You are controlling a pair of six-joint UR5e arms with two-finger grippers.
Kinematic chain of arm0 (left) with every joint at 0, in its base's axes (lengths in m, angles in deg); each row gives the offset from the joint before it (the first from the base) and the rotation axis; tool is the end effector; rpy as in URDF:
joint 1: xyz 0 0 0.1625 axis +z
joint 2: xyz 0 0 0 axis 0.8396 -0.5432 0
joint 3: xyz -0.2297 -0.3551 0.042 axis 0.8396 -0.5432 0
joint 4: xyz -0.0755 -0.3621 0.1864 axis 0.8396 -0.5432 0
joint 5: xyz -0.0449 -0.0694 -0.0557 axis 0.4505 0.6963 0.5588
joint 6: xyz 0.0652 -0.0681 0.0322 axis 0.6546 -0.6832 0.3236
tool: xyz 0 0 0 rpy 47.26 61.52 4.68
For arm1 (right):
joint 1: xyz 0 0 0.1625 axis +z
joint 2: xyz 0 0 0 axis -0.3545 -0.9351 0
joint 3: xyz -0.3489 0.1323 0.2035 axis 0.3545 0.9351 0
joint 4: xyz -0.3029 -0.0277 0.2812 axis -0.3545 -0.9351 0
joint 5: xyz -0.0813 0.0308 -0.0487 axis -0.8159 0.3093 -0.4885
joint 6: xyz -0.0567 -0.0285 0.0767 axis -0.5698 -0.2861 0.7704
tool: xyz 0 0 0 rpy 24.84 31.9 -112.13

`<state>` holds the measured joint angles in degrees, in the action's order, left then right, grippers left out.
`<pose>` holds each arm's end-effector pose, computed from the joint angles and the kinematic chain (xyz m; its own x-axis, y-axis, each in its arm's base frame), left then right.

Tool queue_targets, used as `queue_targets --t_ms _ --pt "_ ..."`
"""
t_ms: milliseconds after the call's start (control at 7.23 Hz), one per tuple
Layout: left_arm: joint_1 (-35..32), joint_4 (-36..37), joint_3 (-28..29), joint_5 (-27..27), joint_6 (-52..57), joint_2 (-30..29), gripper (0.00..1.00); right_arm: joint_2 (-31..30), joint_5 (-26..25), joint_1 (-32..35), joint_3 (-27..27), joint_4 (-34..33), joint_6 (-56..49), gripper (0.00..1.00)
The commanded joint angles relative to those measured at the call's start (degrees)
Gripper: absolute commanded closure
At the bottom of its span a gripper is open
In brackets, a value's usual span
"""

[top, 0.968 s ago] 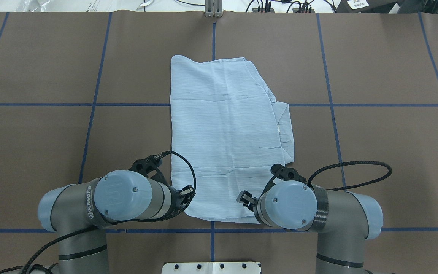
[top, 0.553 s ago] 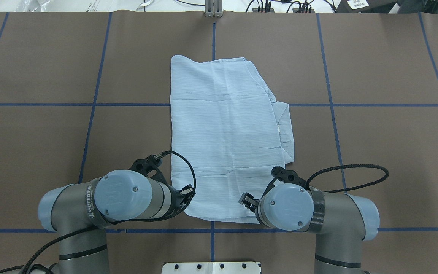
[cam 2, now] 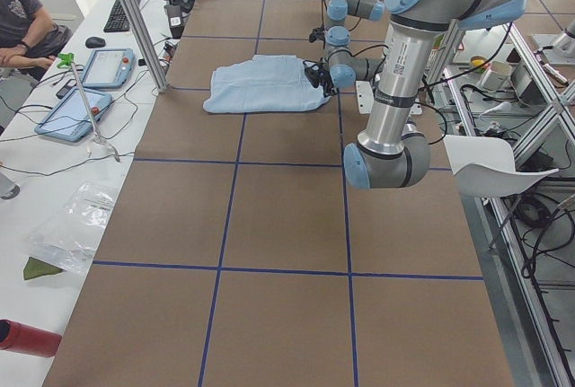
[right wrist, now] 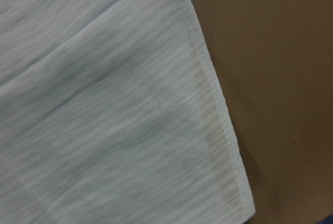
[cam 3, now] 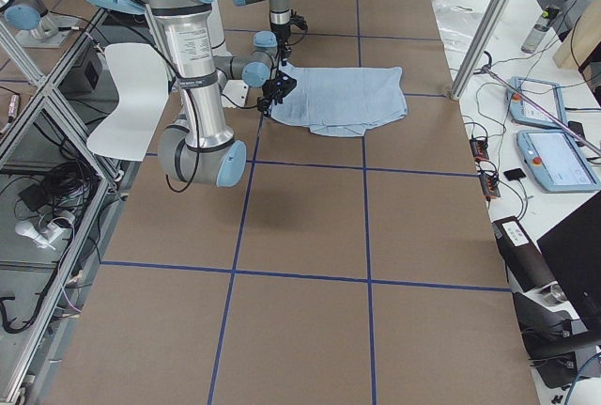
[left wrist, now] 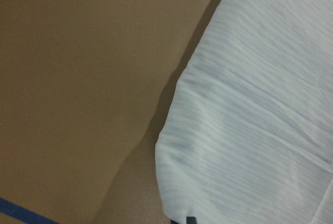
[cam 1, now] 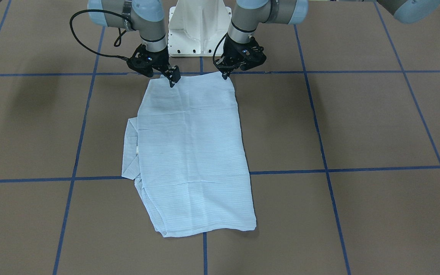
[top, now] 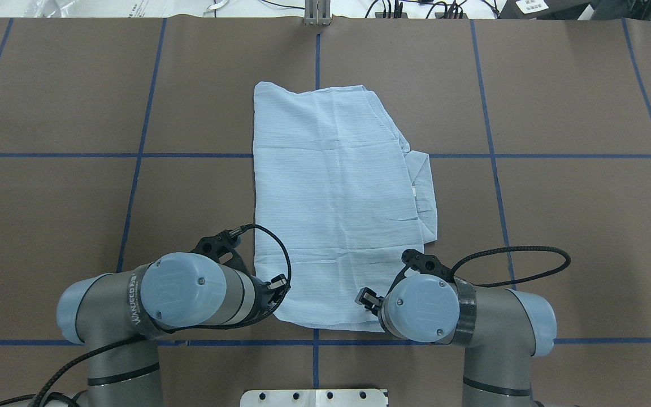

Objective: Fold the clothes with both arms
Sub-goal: 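Position both grippers at the shirt's near corners and grasp them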

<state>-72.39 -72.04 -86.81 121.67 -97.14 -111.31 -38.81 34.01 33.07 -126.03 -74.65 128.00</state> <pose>0.5477 -0.2723 0.2287 0.4477 -0.4999 -0.7414 0.3275 0.8632 -0.3843 -0.5577 -0.2474 0.3028 0.6213 0.5167 0.5891 -0.4060 0.8553 -0.3219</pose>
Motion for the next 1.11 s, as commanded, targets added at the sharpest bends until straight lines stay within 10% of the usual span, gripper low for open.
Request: queue_targets --t_ms 0,968 --pt "0.00 0.02 0.00 0.00 0.00 0.00 1.00 0.00 0.06 -0.35 -0.15 0.05 0.07 0.00" --pt "0.00 -0.15 0.27 -0.09 0.00 0.00 1.00 -0.09 -0.12 -0.97 -0.24 0.13 0.25 0.12"
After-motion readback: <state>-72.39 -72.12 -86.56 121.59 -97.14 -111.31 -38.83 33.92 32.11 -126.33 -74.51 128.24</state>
